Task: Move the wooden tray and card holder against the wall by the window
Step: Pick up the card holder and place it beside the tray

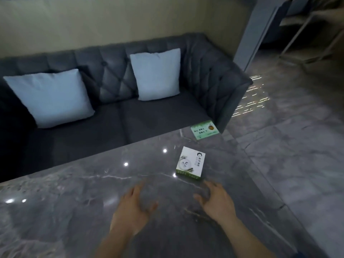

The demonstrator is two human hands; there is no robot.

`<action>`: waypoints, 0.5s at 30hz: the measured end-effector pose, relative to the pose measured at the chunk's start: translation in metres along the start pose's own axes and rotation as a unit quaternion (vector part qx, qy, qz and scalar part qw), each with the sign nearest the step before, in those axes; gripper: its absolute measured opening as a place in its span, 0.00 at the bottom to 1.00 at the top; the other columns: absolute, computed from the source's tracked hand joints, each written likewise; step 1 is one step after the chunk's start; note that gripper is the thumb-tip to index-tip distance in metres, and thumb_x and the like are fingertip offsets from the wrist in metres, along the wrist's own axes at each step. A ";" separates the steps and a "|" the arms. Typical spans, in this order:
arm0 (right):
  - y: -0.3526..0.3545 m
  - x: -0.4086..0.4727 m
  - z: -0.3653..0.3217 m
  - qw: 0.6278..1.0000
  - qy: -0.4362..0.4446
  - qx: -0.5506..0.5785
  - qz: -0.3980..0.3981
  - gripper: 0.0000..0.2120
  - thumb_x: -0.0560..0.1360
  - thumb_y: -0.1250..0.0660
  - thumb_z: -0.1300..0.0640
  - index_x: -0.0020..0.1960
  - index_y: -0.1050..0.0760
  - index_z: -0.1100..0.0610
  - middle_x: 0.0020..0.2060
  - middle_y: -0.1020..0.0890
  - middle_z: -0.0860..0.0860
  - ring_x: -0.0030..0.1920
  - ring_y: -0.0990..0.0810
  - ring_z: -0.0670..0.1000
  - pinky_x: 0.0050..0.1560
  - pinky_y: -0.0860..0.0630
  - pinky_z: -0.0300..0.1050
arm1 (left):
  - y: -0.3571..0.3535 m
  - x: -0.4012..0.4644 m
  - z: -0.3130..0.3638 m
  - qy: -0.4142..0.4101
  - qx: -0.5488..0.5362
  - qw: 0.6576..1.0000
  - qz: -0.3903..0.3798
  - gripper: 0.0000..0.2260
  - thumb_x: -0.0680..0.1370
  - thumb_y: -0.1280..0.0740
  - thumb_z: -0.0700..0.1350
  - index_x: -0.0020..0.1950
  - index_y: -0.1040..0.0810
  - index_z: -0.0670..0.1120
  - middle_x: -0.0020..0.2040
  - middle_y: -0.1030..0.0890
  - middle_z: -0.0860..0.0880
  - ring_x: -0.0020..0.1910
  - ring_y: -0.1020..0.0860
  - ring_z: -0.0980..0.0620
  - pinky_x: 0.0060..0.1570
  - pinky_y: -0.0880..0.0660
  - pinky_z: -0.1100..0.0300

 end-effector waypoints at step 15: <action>0.000 0.100 0.002 0.995 0.077 0.049 0.044 0.41 0.68 0.22 0.40 0.75 0.34 0.49 0.61 0.24 0.51 0.63 0.27 0.55 0.55 0.24 0.51 | -0.069 0.148 0.139 -0.139 0.126 0.981 -0.045 0.33 0.75 0.32 0.56 0.76 0.42 0.58 0.76 0.35 0.54 0.73 0.36 0.48 0.68 0.31 0.44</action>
Point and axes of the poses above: each hand's wrist, its own x-axis towards the middle knuckle, its own y-axis out of the back of the hand, z = x × y, the point moved 10 cm from there along x, towards the middle knuckle
